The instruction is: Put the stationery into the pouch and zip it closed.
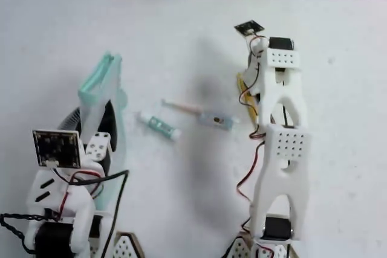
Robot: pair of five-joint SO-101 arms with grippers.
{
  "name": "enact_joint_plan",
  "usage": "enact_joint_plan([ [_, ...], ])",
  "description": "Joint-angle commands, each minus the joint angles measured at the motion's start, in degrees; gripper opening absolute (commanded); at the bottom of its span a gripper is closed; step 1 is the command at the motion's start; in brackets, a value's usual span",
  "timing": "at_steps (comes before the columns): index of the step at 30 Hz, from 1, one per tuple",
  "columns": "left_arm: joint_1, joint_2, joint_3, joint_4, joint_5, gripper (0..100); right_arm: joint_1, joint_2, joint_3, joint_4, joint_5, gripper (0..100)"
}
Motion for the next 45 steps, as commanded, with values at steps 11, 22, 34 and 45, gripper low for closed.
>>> enact_joint_plan([
  [11, 8.5, 0.8, -0.2, 1.9, 0.9, 18, -0.7, -6.8, -15.2, 11.3, -0.4, 1.8],
  [22, 8.3, 0.8, -2.9, 5.8, 0.5, 18, -5.4, -35.0, -15.6, 14.1, -1.5, 1.8],
  [34, 8.8, 0.7, -5.5, 9.7, -2.9, 18, -28.5, -76.6, 6.2, 10.2, -17.5, 1.7],
  [45, 13.9, 0.7, -4.7, 9.9, -3.3, 18, -42.6, -80.7, 12.2, -5.2, -35.9, 1.8],
])
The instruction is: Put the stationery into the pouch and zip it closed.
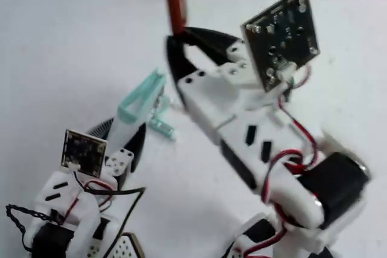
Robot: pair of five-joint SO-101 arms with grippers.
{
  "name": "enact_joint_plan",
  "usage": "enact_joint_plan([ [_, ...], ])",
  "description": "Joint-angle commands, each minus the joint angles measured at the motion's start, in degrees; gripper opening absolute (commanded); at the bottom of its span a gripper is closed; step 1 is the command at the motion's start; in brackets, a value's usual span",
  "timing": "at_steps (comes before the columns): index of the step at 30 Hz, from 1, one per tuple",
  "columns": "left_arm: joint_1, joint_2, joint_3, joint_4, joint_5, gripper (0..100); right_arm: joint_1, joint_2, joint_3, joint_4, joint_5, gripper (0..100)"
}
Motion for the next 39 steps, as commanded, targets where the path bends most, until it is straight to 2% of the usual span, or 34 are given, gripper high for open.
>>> enact_joint_plan([
  [1, 0.6, 0.7, -1.9, -0.1, -0.7, 18, -1.8, 0.4, 4.0, -5.7, -8.9, 1.8],
  [4, 0.6, 0.7, -1.9, -0.1, -0.8, 18, -1.7, 0.7, 10.4, -10.9, -19.3, 1.7],
  [7, 0.6, 0.7, -1.9, -0.1, -0.8, 18, -1.6, 0.3, 16.8, -14.2, -23.9, 1.7],
  [10, 0.6, 0.7, -1.9, -0.1, -0.8, 18, -1.4, 0.4, 20.4, -17.0, -24.0, 1.7],
  [15, 0.6, 0.7, -2.0, -0.1, -0.8, 18, 3.8, 0.2, 27.7, -29.1, -24.4, 1.7],
  [18, 0.6, 0.7, -1.9, -0.1, -0.8, 18, 5.8, -1.5, 28.0, -31.1, -24.5, 1.7],
  [26, 0.6, 0.7, -2.0, -0.1, -0.8, 18, 2.3, -2.1, 32.6, -31.3, -24.4, 1.7],
  [34, 0.6, 0.7, -1.9, -0.3, -0.8, 18, 1.2, -2.1, 39.9, -42.2, -24.4, 1.7],
  [39, 0.6, 0.7, -1.9, -0.5, -0.8, 18, -0.2, -2.6, 40.6, -41.0, -24.3, 1.7],
])
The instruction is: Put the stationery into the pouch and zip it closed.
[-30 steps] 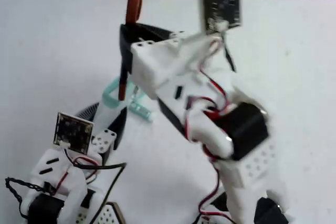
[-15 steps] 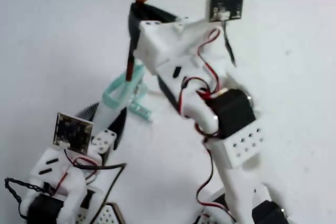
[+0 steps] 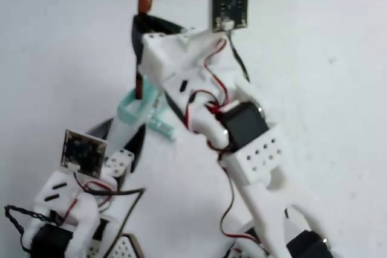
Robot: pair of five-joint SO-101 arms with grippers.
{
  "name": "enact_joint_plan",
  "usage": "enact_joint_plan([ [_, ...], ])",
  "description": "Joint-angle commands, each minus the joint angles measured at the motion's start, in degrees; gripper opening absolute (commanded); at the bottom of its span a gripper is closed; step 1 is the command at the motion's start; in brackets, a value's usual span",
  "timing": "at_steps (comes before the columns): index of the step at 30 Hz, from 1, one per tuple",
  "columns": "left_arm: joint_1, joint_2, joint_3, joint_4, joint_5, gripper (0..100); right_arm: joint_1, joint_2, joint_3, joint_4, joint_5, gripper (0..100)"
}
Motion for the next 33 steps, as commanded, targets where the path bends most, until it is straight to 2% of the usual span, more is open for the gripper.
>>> enact_joint_plan([
  [1, 0.5, 0.7, -1.9, -0.5, -0.4, 18, -1.5, -2.1, -0.6, 1.4, -0.1, 1.7],
  [10, 0.5, 0.7, -1.9, -0.5, -0.4, 18, -3.1, -5.3, -0.7, 14.5, 0.8, 1.7],
  [16, 0.4, 0.7, -1.9, -0.5, -0.4, 18, -3.4, -5.3, -0.9, 19.3, 8.9, 1.7],
  [19, -2.4, 0.7, -1.8, -1.4, -0.1, 18, -3.8, -5.4, -0.9, 21.6, 15.2, 1.7],
  [23, -6.4, 0.7, -1.8, -2.9, 0.1, 18, -10.4, -6.8, -0.9, 26.4, 21.4, 1.7],
  [27, -6.5, 0.7, -1.8, -2.9, 0.1, 18, -16.8, -9.1, -0.9, 27.7, 25.5, 1.7],
  [31, -6.6, 0.7, -1.8, -2.7, 0.1, 18, -18.0, -9.6, -0.9, 28.1, 26.1, 2.5],
  [33, -6.6, 0.7, -1.8, -2.7, 0.1, 18, -18.0, -9.6, -0.9, 28.7, 26.1, 7.4],
])
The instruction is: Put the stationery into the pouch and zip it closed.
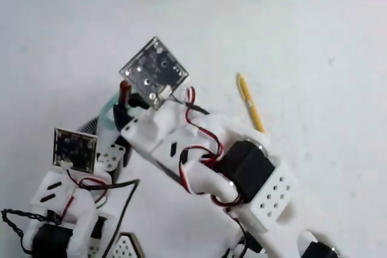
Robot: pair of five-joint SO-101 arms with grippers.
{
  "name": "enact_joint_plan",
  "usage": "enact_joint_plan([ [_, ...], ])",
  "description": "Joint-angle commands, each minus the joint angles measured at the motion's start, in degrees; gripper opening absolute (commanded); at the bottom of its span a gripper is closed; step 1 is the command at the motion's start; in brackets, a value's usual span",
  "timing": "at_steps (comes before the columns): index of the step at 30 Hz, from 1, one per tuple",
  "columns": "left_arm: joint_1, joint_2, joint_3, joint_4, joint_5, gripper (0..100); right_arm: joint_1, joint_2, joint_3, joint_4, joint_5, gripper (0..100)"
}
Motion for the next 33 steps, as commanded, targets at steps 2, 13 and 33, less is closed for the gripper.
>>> enact_joint_plan([
  [2, -0.5, 0.7, -1.8, -1.3, 0.1, 18, -1.5, -1.3, -0.8, 1.3, 0.6, 16.7],
  [13, -0.7, 0.7, 0.8, -3.4, 0.1, 18, 2.6, -1.8, -10.1, 1.0, 0.6, 27.6],
  [33, -10.9, 0.8, 2.3, -15.0, 11.5, 18, 25.8, -1.1, 11.0, 0.1, 5.8, 20.9],
])
